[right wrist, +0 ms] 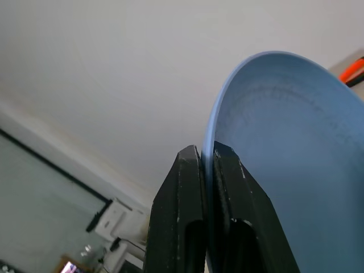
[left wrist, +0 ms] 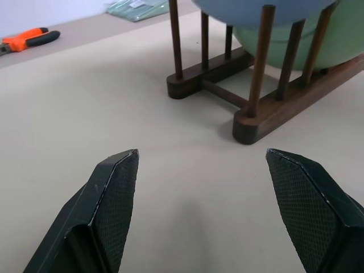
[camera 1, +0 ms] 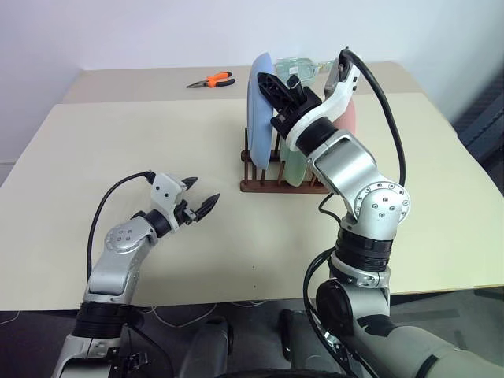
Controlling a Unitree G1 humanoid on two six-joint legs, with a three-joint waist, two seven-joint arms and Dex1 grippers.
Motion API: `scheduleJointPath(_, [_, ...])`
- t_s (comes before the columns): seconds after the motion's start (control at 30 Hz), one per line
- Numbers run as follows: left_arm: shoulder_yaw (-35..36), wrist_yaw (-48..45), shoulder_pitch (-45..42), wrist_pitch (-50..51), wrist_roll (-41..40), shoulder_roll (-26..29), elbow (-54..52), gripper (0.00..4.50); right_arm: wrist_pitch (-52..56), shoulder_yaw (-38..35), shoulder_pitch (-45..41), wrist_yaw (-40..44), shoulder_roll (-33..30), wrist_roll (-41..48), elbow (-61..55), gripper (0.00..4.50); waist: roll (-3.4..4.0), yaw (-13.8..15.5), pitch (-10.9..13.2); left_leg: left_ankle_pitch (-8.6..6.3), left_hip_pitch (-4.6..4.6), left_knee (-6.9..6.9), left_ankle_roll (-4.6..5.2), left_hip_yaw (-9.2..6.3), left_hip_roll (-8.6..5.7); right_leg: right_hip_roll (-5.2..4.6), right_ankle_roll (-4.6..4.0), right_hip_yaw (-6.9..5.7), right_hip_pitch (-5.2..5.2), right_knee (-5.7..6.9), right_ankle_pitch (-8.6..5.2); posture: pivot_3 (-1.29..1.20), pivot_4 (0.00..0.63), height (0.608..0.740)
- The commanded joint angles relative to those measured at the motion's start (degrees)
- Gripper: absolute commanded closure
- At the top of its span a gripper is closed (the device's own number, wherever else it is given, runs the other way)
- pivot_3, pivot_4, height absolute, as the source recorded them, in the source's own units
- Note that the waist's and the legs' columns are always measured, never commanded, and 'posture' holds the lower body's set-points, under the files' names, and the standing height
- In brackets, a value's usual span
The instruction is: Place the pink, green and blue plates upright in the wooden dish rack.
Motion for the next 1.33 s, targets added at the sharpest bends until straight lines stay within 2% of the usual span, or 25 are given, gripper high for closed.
scheduleJointPath(0.03, [0.5,-0.1,0.5,-0.7,-0.1,0.0,-2.7,0.81,-1.8,0.7,-0.5,-0.5,0.6,0.1,0.9,4.45,0.01,0.0,0.0,0.0,0.0,0.0,0.0,0.0,0.0,0.0,0.0,0.0,0.0,0.0,0.0,0.0,0.15,0.74])
scheduleJointPath(0.1, [0.3,-0.1,0.6,-0.8,0.0,-0.2,-2.6,0.81,-2.9,0.7,-1.4,-0.2,0.4,-1.2,3.4,4.45,0.01,0.0,0.0,0.0,0.02,0.0,0.0,0.02,0.0,0.01,0.0,0.0,0.0,0.01,0.0,0.0,0.15,0.74])
scheduleJointPath(0.2, [-0.1,0.0,0.5,-1.0,0.3,-0.6,-2.5,0.81,-4.3,0.8,-3.2,2.0,-0.8,-3.2,6.6,3.48,0.01,0.0,0.0,0.0,0.01,0.01,0.0,0.04,0.01,0.01,-0.01,0.01,0.01,0.01,0.0,0.0,0.15,0.74])
scheduleJointPath(0.23, [-0.1,0.0,0.5,-1.0,0.3,-0.6,-2.4,0.81,-4.6,0.9,-3.7,2.6,-1.2,-3.8,7.2,3.11,0.01,0.0,0.0,0.0,0.01,0.02,0.0,0.04,0.01,0.01,-0.01,0.01,0.01,0.01,0.0,0.0,0.15,0.74])
scheduleJointPath(0.3, [-0.3,0.0,0.6,-1.1,0.4,-0.9,-2.5,0.81,-5.4,2.5,-5.5,5.6,-3.8,-7.5,7.5,2.04,0.02,0.0,0.0,0.0,0.0,0.03,0.0,0.05,0.0,0.01,0.0,0.01,0.01,0.01,0.0,0.0,0.15,0.74])
scheduleJointPath(0.37, [-0.3,0.1,0.8,-1.2,0.5,-1.1,-2.6,0.81,-5.3,5.6,-6.6,10.2,-8.5,-12.1,4.9,1.07,0.03,0.0,0.0,0.0,0.0,0.03,0.0,0.06,0.0,0.01,0.0,0.02,0.0,0.0,0.0,0.0,0.15,0.74])
scheduleJointPath(0.43, [-0.3,0.5,0.9,-1.3,0.8,-1.4,-2.7,0.81,-5.6,8.3,-6.3,16.0,-14.7,-15.9,0.5,1.07,0.01,0.1,0.0,0.0,0.0,0.02,0.0,0.07,0.01,0.01,0.0,0.01,0.0,-0.02,0.0,0.0,0.15,0.74])
scheduleJointPath(0.47, [0.1,0.7,1.1,-1.4,0.9,-1.3,-2.7,0.81,-6.0,8.8,-5.0,20.9,-20.1,-17.5,-3.4,1.07,0.01,0.3,0.0,0.0,-0.01,0.01,0.0,0.06,0.01,0.01,0.0,0.01,0.01,-0.03,-0.01,0.0,0.15,0.74])
scheduleJointPath(0.57, [1.3,1.6,1.4,-1.6,1.5,-1.0,-2.2,0.81,-7.6,6.3,1.3,33.4,-33.8,-19.5,-11.5,1.07,-0.06,0.5,-0.1,0.0,-0.09,0.04,0.01,0.03,-0.02,-0.01,0.04,0.0,0.08,-0.18,-0.02,0.0,0.15,0.74])
scheduleJointPath(0.67, [4.0,2.4,2.0,-2.9,2.5,1.2,0.4,0.81,-6.9,-6.8,18.6,44.6,-49.1,-20.9,-13.2,1.07,-0.33,1.0,-0.2,-0.04,-0.06,0.05,0.06,-0.02,-0.02,-0.05,0.11,-0.08,0.3,-0.38,-0.11,0.0,0.15,0.74])
scheduleJointPath(0.77, [4.9,2.5,2.1,-3.4,2.9,2.6,2.1,0.81,-9.5,-14.0,32.9,52.2,-56.2,-24.9,-11.2,1.07,-0.22,1.2,-0.1,-0.08,0.03,0.09,0.12,0.1,-0.04,-0.11,0.14,-0.04,0.44,-0.42,-0.37,0.0,0.15,0.74])
scheduleJointPath(0.87, [5.1,1.9,2.2,-2.9,3.2,3.6,3.0,0.81,-13.9,-14.7,45.7,57.7,-57.6,-31.1,-8.8,1.07,-0.11,0.8,-0.2,-0.08,0.11,0.1,0.12,0.28,0.01,-0.11,0.12,0.06,0.4,-0.36,-0.35,0.0,0.15,0.74])
scheduleJointPath(0.93, [4.3,1.9,2.0,-2.1,3.6,3.6,2.6,0.81,-17.7,-12.4,48.2,58.7,-57.2,-35.4,-5.9,1.07,-0.11,0.3,-0.2,-0.08,0.13,0.11,0.11,0.3,0.05,-0.09,0.12,0.06,0.43,-0.37,-0.35,0.0,0.15,0.74])
scheduleJointPath(1.17, [3.5,1.3,4.3,0.1,3.7,3.6,-1.7,0.81,-27.3,-3.6,46.2,59.4,-52.9,-45.3,4.2,1.07,-0.12,0.5,-0.1,-0.08,0.1,0.17,0.11,0.4,0.04,-0.11,0.09,0.12,0.38,-0.37,-0.31,0.0,0.15,0.74])
scheduleJointPath(1.33, [3.7,1.6,6.7,0.9,3.6,3.3,-4.2,0.81,-31.4,-0.2,41.8,59.6,-50.9,-49.0,10.6,1.07,-0.12,0.6,-0.1,-0.08,0.09,0.16,0.11,0.38,0.01,-0.14,0.08,0.12,0.37,-0.37,-0.3,0.0,0.15,0.74])
